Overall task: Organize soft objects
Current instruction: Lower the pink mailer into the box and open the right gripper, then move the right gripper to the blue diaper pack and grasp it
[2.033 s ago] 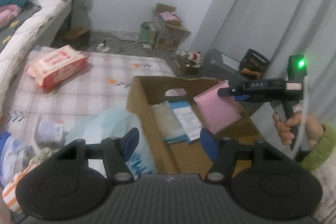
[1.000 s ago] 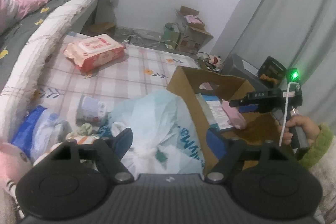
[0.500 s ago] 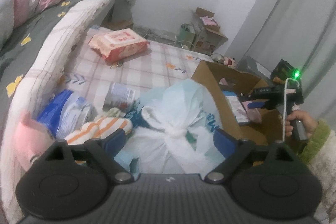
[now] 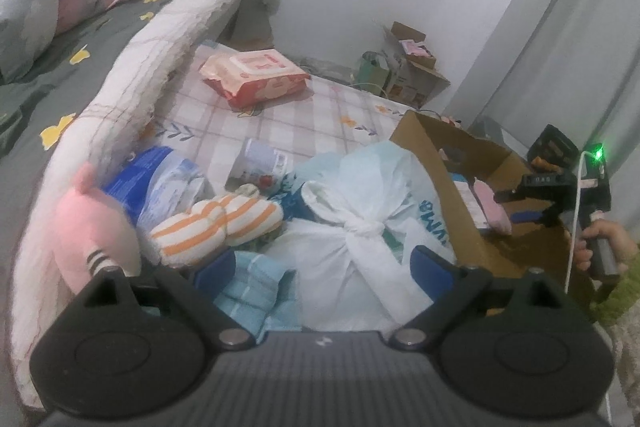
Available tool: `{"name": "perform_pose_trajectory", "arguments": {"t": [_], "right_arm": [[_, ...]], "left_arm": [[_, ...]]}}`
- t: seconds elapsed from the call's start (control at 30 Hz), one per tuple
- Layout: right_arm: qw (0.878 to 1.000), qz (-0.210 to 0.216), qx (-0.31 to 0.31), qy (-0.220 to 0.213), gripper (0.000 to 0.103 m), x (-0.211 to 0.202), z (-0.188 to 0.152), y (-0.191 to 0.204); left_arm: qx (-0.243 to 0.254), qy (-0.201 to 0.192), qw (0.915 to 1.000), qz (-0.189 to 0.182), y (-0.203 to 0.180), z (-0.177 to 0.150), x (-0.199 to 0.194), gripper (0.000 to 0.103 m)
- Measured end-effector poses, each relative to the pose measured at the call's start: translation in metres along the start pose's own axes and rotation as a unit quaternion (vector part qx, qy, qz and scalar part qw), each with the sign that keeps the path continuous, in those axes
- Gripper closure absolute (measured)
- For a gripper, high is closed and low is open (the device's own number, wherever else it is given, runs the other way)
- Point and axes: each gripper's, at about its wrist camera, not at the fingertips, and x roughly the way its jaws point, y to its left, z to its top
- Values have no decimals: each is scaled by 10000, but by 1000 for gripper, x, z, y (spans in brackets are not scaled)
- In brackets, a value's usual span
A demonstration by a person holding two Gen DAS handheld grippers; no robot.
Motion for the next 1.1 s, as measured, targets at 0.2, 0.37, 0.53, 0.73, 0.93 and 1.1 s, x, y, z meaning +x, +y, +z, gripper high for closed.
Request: {"name": "perform_pose_trajectory", "arguments": {"t": [0.2,0.37,0.53,0.73,0.93,1.1], "right_arm": [[9988,-298,279,279,27,24,-2,-13],[9988,-239,412,138,27,32,3,-15],[9987,-327,376,116,25,22,1,-6],[9987,-381,-84,-327,21,-31,-17,24],[9852,-319,-1113,-1264,4,-101,-64,87],[9690,10,-1735,-1760,1,-139,-108,150]], "left_arm": [[-92,-72,9999,88,9,-8,-6,8],[-200,-80,9997,106,17,-12,-11,8],[-199,-199,9994,204,21,-18,-19,8],[-49,-345,9991,240,24,-24,-28,8],[38,-391,9989,259,31,-31,-34,7],[-62,-398,9990,191,48,-40,-44,5]]}}
